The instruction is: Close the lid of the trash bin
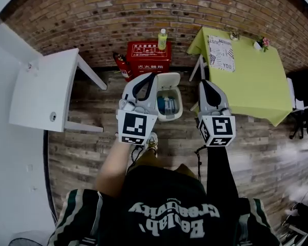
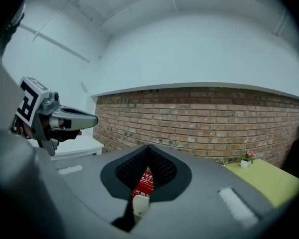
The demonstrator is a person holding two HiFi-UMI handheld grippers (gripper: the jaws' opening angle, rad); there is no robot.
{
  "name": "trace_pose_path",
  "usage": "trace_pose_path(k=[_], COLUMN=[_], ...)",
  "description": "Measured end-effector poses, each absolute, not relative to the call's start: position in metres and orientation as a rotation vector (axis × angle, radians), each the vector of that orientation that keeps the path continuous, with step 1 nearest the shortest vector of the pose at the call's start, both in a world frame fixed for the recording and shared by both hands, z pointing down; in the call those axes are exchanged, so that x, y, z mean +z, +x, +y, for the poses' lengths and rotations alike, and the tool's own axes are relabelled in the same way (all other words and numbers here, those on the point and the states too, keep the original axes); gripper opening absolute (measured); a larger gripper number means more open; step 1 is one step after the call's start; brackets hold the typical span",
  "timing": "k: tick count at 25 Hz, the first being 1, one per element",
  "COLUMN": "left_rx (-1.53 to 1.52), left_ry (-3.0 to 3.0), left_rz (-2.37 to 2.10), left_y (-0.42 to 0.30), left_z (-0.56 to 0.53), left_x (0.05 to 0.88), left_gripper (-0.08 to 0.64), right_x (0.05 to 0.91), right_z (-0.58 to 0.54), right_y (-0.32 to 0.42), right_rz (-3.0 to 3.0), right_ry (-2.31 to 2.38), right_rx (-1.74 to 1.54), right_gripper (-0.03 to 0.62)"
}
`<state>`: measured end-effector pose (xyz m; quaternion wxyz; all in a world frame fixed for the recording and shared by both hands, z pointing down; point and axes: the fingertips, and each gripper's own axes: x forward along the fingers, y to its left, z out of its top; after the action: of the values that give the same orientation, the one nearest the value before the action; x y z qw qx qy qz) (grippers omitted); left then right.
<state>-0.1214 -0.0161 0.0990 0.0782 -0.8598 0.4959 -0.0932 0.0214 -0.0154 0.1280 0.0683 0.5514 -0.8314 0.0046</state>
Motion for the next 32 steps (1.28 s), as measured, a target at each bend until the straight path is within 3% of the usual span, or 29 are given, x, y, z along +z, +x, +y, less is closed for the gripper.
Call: trace_pose_path(k=[16, 32], left_rx=[-0.31, -0.341], left_ry=[-2.745, -2.817], left_rz=[1.328, 1.32], left_y=[-0.148, -0.129], left_z=[-0.175, -0.232], left_x=[0.141, 0.201], left_gripper=[0.003, 0.003], right_x=[0.168, 0.235], right_z=[-0.152, -0.195], right_y=[-0.021, -0.004], right_rz=[-2.409, -2.351], right_ry=[1.713, 1.715], right_rx=[0.096, 0.187], right_gripper=[0.012, 0.012])
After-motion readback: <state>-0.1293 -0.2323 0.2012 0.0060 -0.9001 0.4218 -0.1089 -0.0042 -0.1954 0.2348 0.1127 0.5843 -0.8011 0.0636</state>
